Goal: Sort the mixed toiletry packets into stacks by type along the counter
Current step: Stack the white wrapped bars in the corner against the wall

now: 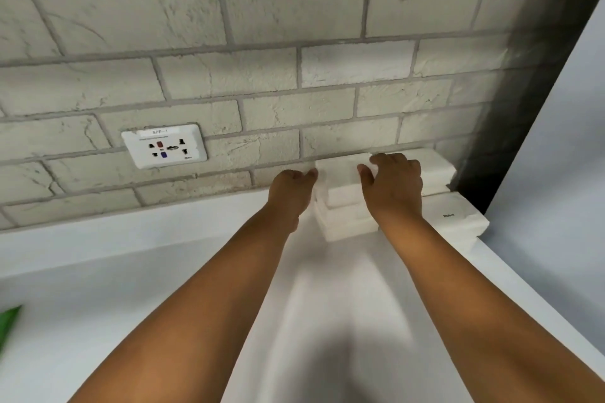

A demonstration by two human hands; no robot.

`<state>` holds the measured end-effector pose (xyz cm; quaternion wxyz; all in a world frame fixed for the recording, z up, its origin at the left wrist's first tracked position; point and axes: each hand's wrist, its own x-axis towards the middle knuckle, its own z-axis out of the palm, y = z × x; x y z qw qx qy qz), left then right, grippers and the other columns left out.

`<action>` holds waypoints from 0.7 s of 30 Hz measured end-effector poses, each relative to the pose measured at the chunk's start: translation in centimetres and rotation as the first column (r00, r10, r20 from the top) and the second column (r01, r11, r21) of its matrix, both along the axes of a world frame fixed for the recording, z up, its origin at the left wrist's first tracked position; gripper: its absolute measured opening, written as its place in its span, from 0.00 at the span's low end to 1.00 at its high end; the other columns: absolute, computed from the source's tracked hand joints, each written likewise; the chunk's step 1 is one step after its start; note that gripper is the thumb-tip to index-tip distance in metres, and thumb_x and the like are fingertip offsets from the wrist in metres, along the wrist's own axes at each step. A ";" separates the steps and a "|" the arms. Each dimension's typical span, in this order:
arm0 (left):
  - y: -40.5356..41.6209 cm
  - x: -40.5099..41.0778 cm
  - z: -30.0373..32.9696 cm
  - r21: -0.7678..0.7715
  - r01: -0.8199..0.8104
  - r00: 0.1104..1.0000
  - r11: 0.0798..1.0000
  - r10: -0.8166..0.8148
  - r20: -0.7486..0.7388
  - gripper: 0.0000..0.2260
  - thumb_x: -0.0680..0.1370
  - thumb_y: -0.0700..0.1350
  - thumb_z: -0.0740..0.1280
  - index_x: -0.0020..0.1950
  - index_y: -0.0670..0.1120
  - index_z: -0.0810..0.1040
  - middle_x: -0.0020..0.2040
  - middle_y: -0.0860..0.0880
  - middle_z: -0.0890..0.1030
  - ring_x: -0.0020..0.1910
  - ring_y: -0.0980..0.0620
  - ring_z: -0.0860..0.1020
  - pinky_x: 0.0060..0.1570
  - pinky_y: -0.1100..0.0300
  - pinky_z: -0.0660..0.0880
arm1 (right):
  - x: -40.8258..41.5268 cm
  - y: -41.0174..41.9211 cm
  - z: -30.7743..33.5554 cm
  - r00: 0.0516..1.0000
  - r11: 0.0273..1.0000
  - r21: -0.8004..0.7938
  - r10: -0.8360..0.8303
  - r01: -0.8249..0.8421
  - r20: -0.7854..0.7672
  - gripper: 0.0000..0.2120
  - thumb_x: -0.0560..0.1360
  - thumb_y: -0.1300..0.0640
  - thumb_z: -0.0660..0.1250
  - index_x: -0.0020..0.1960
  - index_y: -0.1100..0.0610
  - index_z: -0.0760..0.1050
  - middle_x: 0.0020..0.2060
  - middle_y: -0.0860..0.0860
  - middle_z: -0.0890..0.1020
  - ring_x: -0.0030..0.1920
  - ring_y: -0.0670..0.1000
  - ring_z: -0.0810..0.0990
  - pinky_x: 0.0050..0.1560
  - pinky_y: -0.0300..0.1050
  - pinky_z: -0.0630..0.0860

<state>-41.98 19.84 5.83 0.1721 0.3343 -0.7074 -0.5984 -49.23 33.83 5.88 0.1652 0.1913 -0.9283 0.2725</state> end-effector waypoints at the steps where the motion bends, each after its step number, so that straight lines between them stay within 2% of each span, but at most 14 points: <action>1: -0.1 0.9 0.5 -0.022 0.007 1.000 1.000 -0.007 0.006 0.11 0.79 0.53 0.64 0.43 0.47 0.74 0.38 0.53 0.72 0.47 0.47 0.75 0.59 0.50 0.75 | 0.8 -0.2 0.6 1.000 1.000 -0.009 0.021 -0.021 -0.004 0.19 0.79 0.45 0.58 0.64 0.54 0.74 0.59 0.54 0.76 0.61 0.58 0.68 0.55 0.51 0.70; 4: -0.7 4.0 1.8 -0.067 -0.045 0.999 0.997 0.044 -0.023 0.12 0.79 0.54 0.63 0.45 0.46 0.74 0.42 0.52 0.75 0.48 0.48 0.75 0.57 0.53 0.75 | 3.7 -1.2 2.2 0.994 0.992 -0.058 0.111 -0.111 -0.004 0.17 0.79 0.44 0.59 0.62 0.52 0.75 0.58 0.54 0.77 0.61 0.59 0.70 0.57 0.52 0.69; 7: -1.7 8.1 3.1 -0.095 -0.137 0.990 0.986 0.133 -0.046 0.17 0.78 0.57 0.63 0.59 0.46 0.76 0.56 0.49 0.77 0.54 0.47 0.76 0.58 0.49 0.76 | 7.0 -3.1 3.1 0.973 0.963 -0.144 0.231 -0.227 0.011 0.17 0.78 0.43 0.60 0.61 0.50 0.75 0.57 0.52 0.78 0.61 0.58 0.72 0.58 0.49 0.67; 8: -2.0 9.6 3.6 -0.095 -0.171 0.985 0.981 0.167 -0.047 0.18 0.78 0.57 0.63 0.61 0.47 0.75 0.58 0.48 0.77 0.55 0.46 0.76 0.57 0.50 0.76 | 8.2 -3.8 3.2 0.962 0.948 -0.172 0.273 -0.266 0.016 0.17 0.77 0.43 0.60 0.61 0.50 0.75 0.57 0.51 0.78 0.61 0.57 0.72 0.58 0.48 0.66; 12: -3.8 15.8 4.9 -0.102 -0.277 0.961 0.955 0.274 -0.049 0.17 0.78 0.59 0.62 0.61 0.50 0.73 0.59 0.48 0.77 0.54 0.46 0.77 0.44 0.57 0.71 | 13.5 -7.3 3.6 0.911 0.892 -0.232 0.410 -0.389 0.050 0.17 0.76 0.42 0.61 0.60 0.49 0.75 0.57 0.50 0.78 0.61 0.56 0.73 0.58 0.46 0.67; 16: -6.1 22.7 6.1 -0.125 -0.384 0.923 0.915 0.377 -0.082 0.18 0.79 0.56 0.62 0.65 0.47 0.71 0.61 0.51 0.74 0.51 0.50 0.70 0.48 0.56 0.66 | 19.7 -11.4 3.5 0.852 0.837 -0.243 0.519 -0.490 0.067 0.17 0.75 0.42 0.63 0.60 0.49 0.75 0.56 0.50 0.78 0.60 0.55 0.74 0.58 0.48 0.68; 18: -7.3 25.3 6.3 -0.123 -0.421 0.907 0.899 0.413 -0.081 0.19 0.80 0.56 0.61 0.65 0.46 0.71 0.62 0.50 0.74 0.51 0.49 0.70 0.48 0.55 0.66 | 22.1 -13.0 3.5 0.828 0.817 -0.251 0.554 -0.520 0.090 0.17 0.75 0.42 0.63 0.60 0.49 0.75 0.57 0.51 0.78 0.60 0.56 0.74 0.60 0.49 0.68; 21: -9.3 29.8 6.4 -0.111 -0.479 0.878 0.871 0.472 -0.082 0.17 0.79 0.55 0.62 0.63 0.47 0.72 0.57 0.50 0.74 0.51 0.48 0.71 0.48 0.57 0.66 | 26.4 -15.8 3.6 0.785 0.784 -0.246 0.609 -0.571 0.119 0.17 0.76 0.42 0.63 0.61 0.49 0.75 0.59 0.51 0.78 0.62 0.56 0.72 0.61 0.49 0.69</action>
